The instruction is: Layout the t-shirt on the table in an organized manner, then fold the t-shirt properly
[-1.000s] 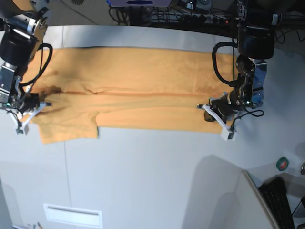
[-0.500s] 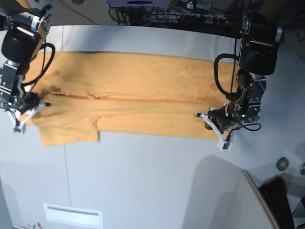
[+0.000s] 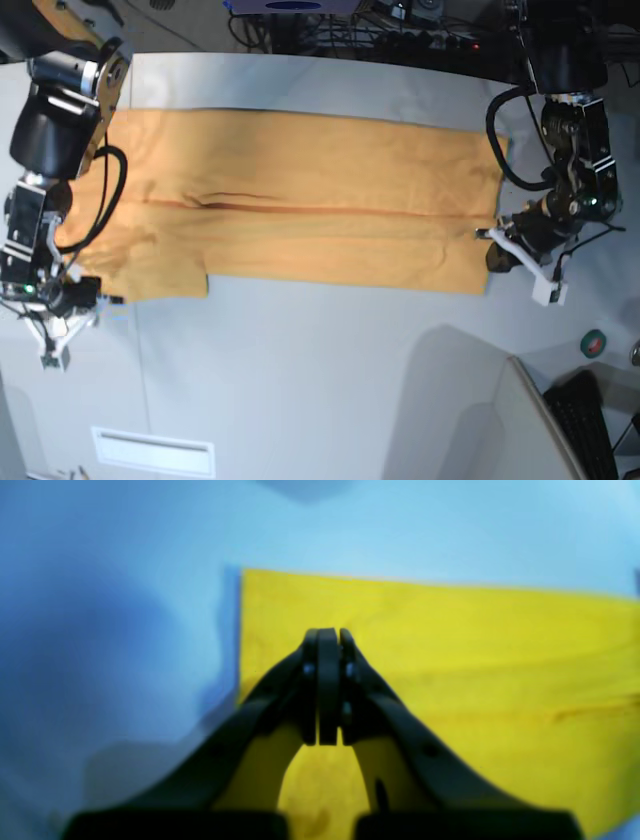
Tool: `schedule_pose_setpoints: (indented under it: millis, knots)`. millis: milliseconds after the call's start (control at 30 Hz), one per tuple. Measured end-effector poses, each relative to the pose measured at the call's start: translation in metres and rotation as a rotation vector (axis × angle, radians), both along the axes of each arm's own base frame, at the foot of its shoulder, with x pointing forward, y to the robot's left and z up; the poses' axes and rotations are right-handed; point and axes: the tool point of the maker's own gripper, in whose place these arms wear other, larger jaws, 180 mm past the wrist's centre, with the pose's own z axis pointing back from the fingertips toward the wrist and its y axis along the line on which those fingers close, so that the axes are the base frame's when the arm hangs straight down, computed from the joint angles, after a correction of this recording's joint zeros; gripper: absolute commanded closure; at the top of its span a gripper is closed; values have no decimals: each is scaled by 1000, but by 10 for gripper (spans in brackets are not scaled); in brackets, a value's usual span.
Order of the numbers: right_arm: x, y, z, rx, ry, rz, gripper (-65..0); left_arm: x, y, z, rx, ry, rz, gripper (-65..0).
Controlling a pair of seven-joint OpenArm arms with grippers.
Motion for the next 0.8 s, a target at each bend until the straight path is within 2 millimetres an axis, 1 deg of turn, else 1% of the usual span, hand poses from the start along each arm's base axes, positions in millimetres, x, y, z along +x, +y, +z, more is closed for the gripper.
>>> schedule_pose_setpoints:
  millis: [33, 67, 100, 133, 200, 267, 300, 400, 467, 600, 800]
  knots:
    - [12, 1, 1, 16, -32, 0, -399, -11, 9, 0, 13, 11, 18, 0]
    - [21, 2, -3, 34, -56, 9, -455, -21, 21, 1, 36, 18, 46, 0]
    - [22, 3, -12, 55, -49, 8, -489, -28, 28, 3, 48, 18, 60, 0]
    - [22, 2, -23, 66, -31, 6, -509, -35, 33, 4, 54, 15, 70, 0]
    - [15, 1, -46, 99, 33, -11, -515, -48, 44, 4, 61, 21, 99, 0]
    - [14, -5, -58, 123, 45, -20, -515, -63, 56, 1, 68, 42, 126, 0]
    - [16, -10, -59, 124, 38, -30, -515, -69, 62, -1, 79, 54, 133, 0]
    - [27, -26, -54, 108, -44, -87, -515, -82, 81, 0, 112, 72, 165, 0]
    - [24, -30, -59, 96, -48, -118, -515, -85, 81, -2, 109, 77, 168, 0]
    - [11, -26, -74, 104, -29, -123, -515, -85, 79, -2, 102, 76, 165, 0]
    - [4, -21, -85, 121, -22, -129, -515, -84, 77, -2, 102, 75, 161, 0]
